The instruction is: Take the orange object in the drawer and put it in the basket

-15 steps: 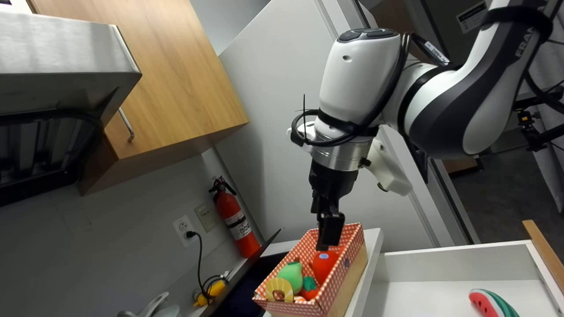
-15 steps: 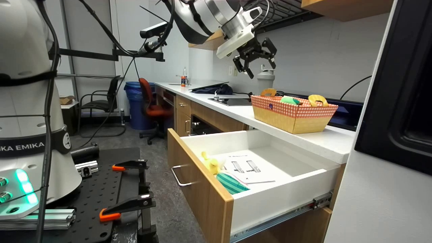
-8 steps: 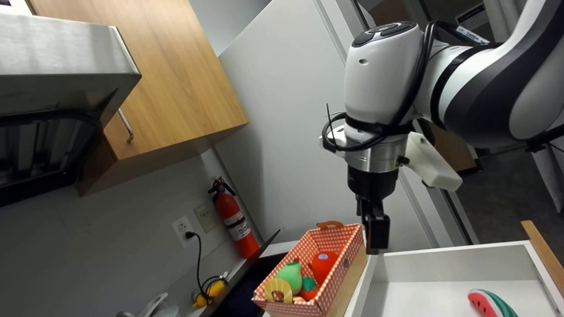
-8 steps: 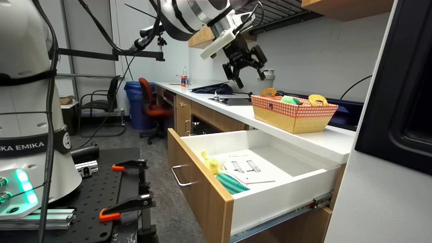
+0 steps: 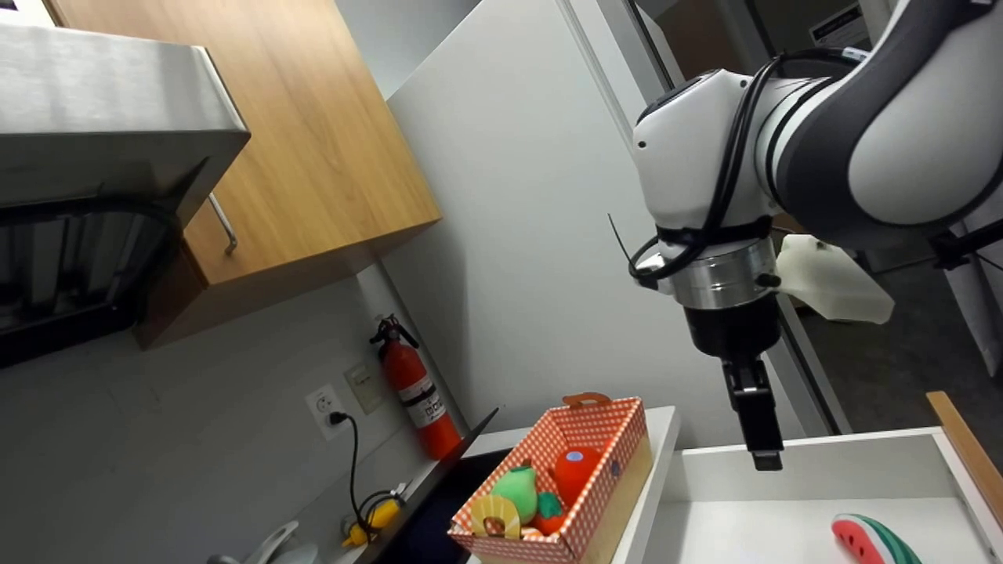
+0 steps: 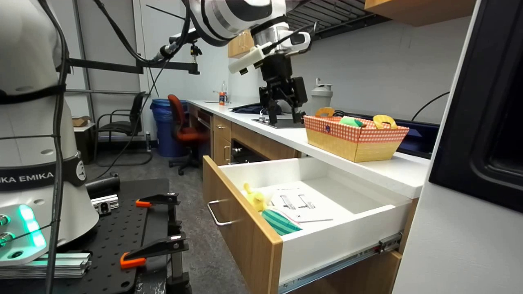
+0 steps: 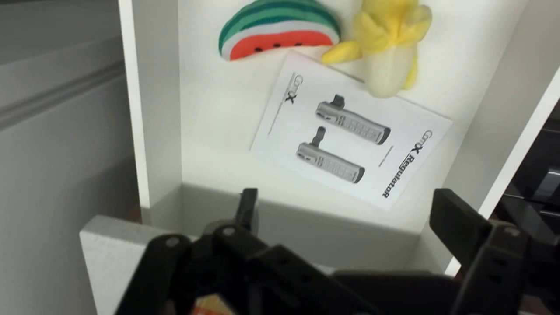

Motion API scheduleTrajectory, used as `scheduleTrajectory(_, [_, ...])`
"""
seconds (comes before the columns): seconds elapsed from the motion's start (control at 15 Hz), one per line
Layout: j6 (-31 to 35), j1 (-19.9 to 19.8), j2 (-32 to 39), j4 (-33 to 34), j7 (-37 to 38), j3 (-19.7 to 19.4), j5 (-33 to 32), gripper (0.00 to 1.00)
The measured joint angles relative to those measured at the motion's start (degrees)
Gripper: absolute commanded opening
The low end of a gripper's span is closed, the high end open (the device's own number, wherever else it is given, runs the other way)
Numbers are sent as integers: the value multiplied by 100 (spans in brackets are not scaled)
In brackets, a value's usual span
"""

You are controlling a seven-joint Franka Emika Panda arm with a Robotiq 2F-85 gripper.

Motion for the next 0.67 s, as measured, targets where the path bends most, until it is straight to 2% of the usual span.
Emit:
scheduleTrajectory(0.13, [-296, -65, 0, 5, -200, 0, 515, 100])
scheduleTrajectory(0.27, [-481, -176, 0, 14, -259, -2, 769, 100])
scheduleTrajectory(0.67, [-620, -507, 12, 20, -290, -14, 918, 100])
